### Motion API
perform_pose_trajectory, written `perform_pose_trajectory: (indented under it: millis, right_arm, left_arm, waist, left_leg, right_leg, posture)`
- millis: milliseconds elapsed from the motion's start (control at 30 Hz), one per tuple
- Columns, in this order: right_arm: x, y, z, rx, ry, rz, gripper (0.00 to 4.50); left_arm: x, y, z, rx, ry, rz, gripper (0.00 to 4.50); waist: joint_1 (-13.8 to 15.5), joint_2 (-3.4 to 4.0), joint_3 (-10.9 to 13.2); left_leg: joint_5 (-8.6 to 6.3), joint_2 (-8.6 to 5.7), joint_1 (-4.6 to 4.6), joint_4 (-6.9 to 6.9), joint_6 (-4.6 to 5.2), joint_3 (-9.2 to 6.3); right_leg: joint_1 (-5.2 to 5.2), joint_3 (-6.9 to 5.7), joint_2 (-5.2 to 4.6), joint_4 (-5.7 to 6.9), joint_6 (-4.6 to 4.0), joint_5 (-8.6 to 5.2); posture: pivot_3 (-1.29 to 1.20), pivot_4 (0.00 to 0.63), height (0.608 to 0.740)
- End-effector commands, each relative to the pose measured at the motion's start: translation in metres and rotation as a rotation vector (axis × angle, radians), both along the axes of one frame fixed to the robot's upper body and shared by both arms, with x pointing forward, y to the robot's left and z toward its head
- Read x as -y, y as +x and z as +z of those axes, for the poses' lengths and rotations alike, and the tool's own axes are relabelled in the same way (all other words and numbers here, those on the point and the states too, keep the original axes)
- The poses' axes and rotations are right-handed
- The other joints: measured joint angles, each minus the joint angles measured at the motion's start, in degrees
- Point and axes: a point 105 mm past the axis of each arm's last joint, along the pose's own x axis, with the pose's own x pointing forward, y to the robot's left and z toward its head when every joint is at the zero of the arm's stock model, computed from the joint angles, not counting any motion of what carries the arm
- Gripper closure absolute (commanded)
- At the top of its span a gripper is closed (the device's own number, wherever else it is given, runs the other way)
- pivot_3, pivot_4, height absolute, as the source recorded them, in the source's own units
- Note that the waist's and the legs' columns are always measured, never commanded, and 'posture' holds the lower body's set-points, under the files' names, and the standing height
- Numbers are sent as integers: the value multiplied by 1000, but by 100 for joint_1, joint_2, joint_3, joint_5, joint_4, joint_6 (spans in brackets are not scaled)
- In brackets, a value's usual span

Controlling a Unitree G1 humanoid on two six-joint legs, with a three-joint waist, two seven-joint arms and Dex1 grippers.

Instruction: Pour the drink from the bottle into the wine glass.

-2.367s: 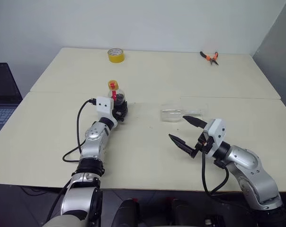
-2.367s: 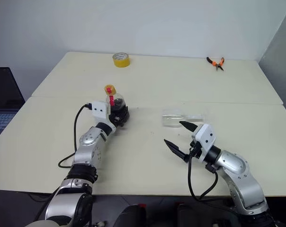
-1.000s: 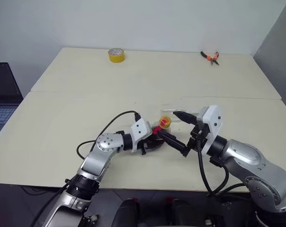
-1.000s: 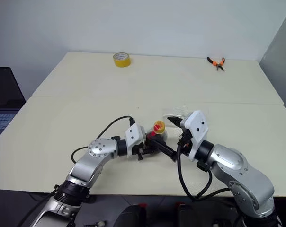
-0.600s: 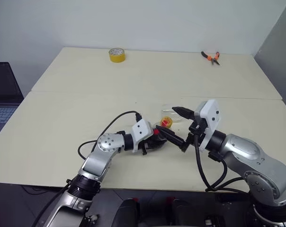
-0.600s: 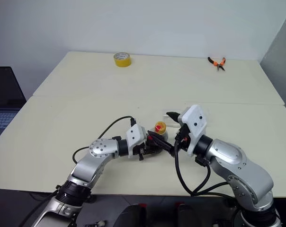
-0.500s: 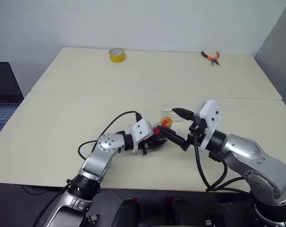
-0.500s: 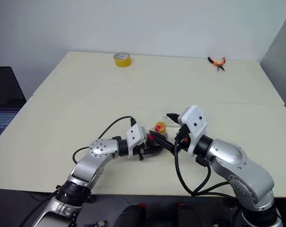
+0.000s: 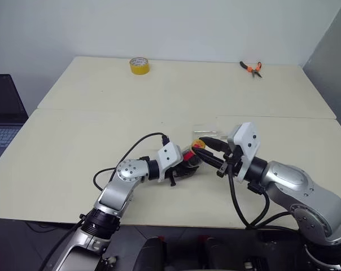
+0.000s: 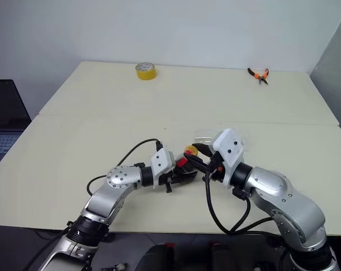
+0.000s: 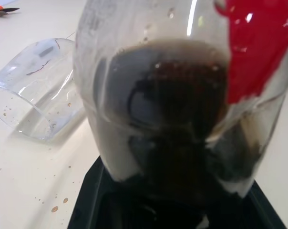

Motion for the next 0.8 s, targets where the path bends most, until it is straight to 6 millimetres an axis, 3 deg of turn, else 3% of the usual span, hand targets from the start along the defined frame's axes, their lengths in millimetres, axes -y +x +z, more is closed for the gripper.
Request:
perform_pose_trajectory:
  millis: [33, 200, 433, 600, 700, 800]
  right_arm:
    - [15, 8, 4, 80, -91, 45, 3290]
    - [36, 30, 3, 165, -292, 207, 3290]
    - [41, 36, 6, 184, -425, 383, 3290]
    - [41, 26, 13, 150, -341, 354, 1577]
    - [48, 8, 19, 76, -260, 308, 526]
    - [50, -5, 26, 25, -183, 269, 514]
  left_arm:
    - [2, -3, 9, 22, -14, -25, 3256]
    - [2, -8, 15, 18, -30, -44, 3490]
    - [4, -13, 14, 14, -36, -47, 3590]
    - [4, -9, 16, 10, -59, -24, 3621]
    - [2, -6, 17, 7, -69, -7, 3628]
    - [0, -5, 17, 6, -69, 2, 3628]
  waist:
    - [-1, 0, 0]
    - [-5, 4, 4]
    - [-14, 9, 9]
    - [28, 7, 11]
    - [31, 11, 13]
    - [35, 11, 14]
  left_leg:
    - [0, -1, 0, 0, 0, 1]
    - [-1, -1, 6, 0, 3, 5]
    - [-2, 6, 5, 1, 4, 5]
    - [-2, 3, 0, 2, 3, 2]
    - [-2, 3, -4, 4, 3, 2]
    - [-2, 3, -7, 5, 3, -2]
  right_leg:
    - [0, 1, 0, -1, 0, 0]
    - [1, 4, 2, -2, 0, 0]
    - [1, 5, 6, 0, -1, 1]
    - [0, 1, -1, -2, -2, 1]
    - [-3, 1, -3, -1, -2, 1]
    - [-2, -1, -3, -1, -2, 1]
  posture:
    - [0, 150, 740]
    - [0, 150, 740]
    - [0, 150, 740]
    - [0, 150, 740]
    - [0, 150, 740]
    - [0, 150, 740]
